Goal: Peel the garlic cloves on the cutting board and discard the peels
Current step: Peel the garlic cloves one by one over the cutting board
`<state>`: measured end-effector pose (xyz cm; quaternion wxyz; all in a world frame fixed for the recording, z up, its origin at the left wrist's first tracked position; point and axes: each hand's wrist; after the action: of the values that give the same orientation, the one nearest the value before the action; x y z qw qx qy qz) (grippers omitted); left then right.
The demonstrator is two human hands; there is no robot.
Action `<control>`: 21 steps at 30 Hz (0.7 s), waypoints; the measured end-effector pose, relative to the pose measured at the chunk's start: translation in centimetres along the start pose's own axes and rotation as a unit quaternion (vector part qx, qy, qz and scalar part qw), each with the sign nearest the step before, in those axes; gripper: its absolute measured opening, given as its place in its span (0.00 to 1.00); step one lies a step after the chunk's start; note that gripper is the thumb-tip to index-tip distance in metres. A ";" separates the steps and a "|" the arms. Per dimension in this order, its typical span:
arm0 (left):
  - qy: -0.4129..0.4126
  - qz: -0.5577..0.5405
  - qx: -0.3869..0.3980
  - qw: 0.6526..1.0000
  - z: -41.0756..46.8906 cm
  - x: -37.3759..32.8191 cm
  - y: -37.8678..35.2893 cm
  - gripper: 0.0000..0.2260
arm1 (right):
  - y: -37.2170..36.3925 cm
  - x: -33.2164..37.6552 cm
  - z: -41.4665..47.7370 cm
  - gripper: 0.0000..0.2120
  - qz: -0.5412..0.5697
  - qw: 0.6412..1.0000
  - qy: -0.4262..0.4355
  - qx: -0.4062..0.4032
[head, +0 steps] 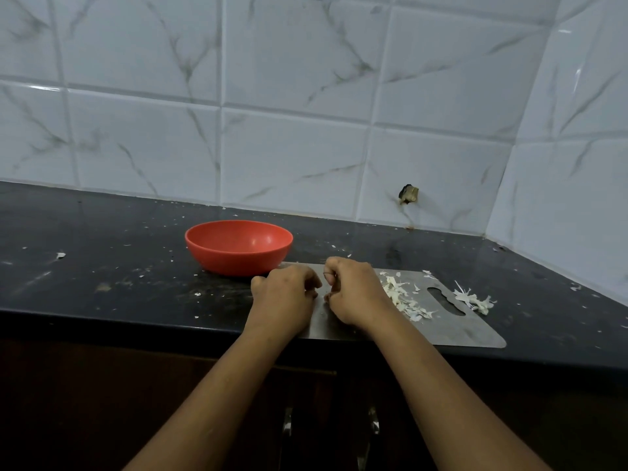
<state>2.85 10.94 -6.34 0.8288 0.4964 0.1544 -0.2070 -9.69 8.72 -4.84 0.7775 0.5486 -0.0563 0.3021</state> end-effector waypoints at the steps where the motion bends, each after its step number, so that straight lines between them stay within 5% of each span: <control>1: -0.007 0.003 0.008 1.000 0.0 0.0 0.1 0.09 | -0.1 -0.3 -0.1 0.16 0.030 0.999 -0.008 -0.013; 8: -0.032 0.031 -0.002 0.999 0.1 -0.3 0.2 0.09 | -0.5 -1.5 -0.7 0.10 0.299 0.950 -0.072 -0.062; 21: -0.081 0.204 -0.051 0.974 -1.4 -2.5 -0.2 0.10 | -0.6 -1.7 -1.0 0.08 0.361 0.928 -0.053 -0.081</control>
<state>0.56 12.57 -5.95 0.8875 0.4563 -0.0074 -0.0646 -10.98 8.81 -6.45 0.6538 0.4413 -0.3158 0.5273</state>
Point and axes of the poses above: each hand's wrist, its own z-axis towards the middle knuckle, its own y-axis out of the back of the hand, x = y × z, and after that the axes turned 1 degree about -y, right-handed
